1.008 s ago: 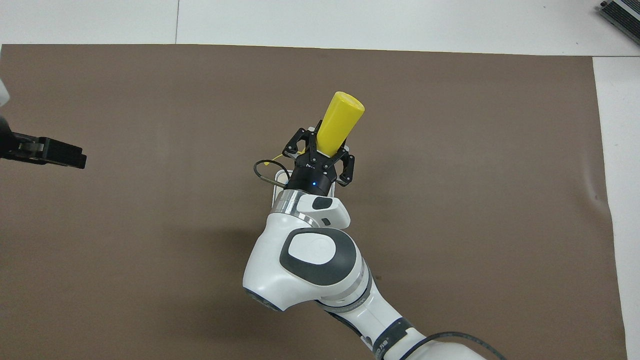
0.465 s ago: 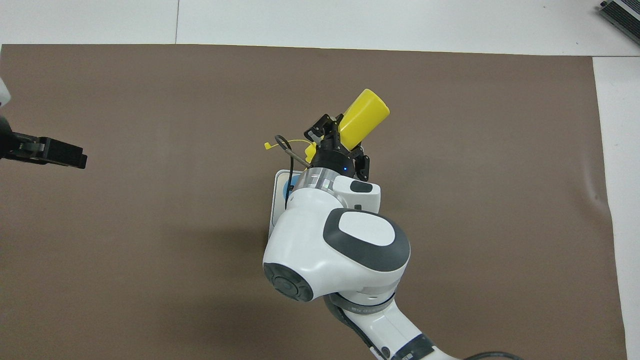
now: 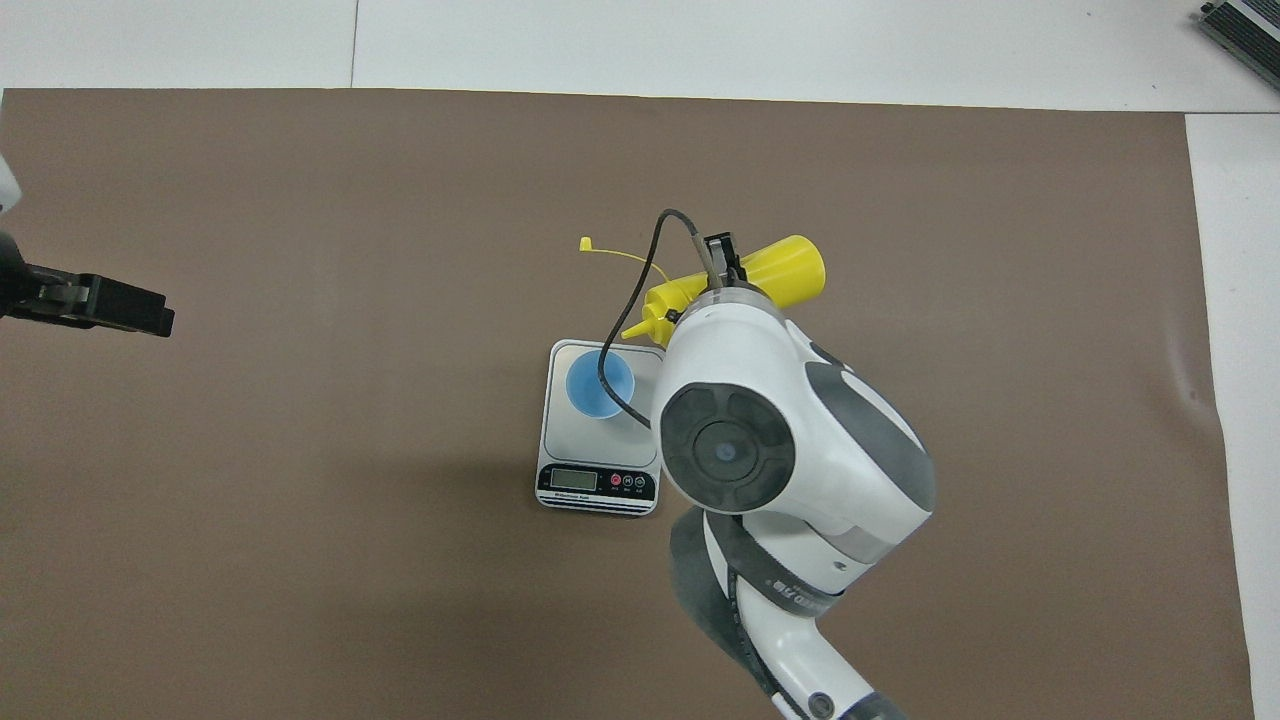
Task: Pour seasoning into cup on scale with both arms
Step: 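Tilt the yellow bottle nozzle down over the blue cup, then carry the yellow bottle back and set it upright on the table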
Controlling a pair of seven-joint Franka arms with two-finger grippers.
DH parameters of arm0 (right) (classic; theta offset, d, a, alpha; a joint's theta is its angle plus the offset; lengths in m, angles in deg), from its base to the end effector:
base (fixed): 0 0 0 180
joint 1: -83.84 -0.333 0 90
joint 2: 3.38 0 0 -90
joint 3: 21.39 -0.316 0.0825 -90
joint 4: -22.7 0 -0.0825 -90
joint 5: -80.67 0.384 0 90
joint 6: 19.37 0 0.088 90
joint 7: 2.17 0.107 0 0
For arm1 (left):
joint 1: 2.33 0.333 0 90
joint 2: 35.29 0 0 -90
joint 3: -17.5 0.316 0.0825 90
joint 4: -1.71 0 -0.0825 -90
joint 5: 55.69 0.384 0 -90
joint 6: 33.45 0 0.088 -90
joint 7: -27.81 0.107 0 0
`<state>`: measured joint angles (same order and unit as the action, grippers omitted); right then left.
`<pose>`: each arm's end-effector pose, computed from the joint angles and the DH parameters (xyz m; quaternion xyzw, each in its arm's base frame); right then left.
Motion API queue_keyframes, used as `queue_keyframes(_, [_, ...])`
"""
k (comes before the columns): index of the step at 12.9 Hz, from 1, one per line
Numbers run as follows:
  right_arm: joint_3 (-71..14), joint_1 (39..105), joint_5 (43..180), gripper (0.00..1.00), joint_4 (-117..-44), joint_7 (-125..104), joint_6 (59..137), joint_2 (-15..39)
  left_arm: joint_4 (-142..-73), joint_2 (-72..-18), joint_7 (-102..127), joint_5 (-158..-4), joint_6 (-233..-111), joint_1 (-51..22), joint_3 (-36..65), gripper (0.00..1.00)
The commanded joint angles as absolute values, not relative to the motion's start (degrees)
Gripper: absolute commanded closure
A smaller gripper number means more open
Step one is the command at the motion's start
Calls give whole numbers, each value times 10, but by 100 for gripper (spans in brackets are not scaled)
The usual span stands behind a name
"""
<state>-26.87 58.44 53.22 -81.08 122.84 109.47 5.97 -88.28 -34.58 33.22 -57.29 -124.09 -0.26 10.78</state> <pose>0.5516 0.3111 0.4804 -0.7448 0.6237 -0.2197 0.0900 0.5500 -0.0481 0.6324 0.9960 -0.0877 0.0119 0.0132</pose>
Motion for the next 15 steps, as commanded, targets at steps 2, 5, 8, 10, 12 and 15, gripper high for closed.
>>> queue_keyframes(2, [-274,631,700,100,-827,1162,1079,27,-892,-341,327,-578,-1252,-2,107,0])
queue_keyframes(5, [-274,670,826,100,-827,1073,1035,21,-893,-341,330,-576,-1250,-2,107,0])
queue_keyframes(8, [-274,715,921,100,-833,980,994,16,-892,-341,339,-530,-1237,-8,102,0])
queue_keyframes(10, [-273,762,1007,100,-848,889,965,8,-888,-342,341,-527,-1233,-8,102,0])
queue_keyframes(12, [-272,793,1079,100,-879,827,961,-2,-887,-342,341,-528,-1233,-8,101,0])
queue_keyframes(15, [-271,879,1198,100,-916,721,933,0,-892,-341,338,-529,-1236,-12,101,0])
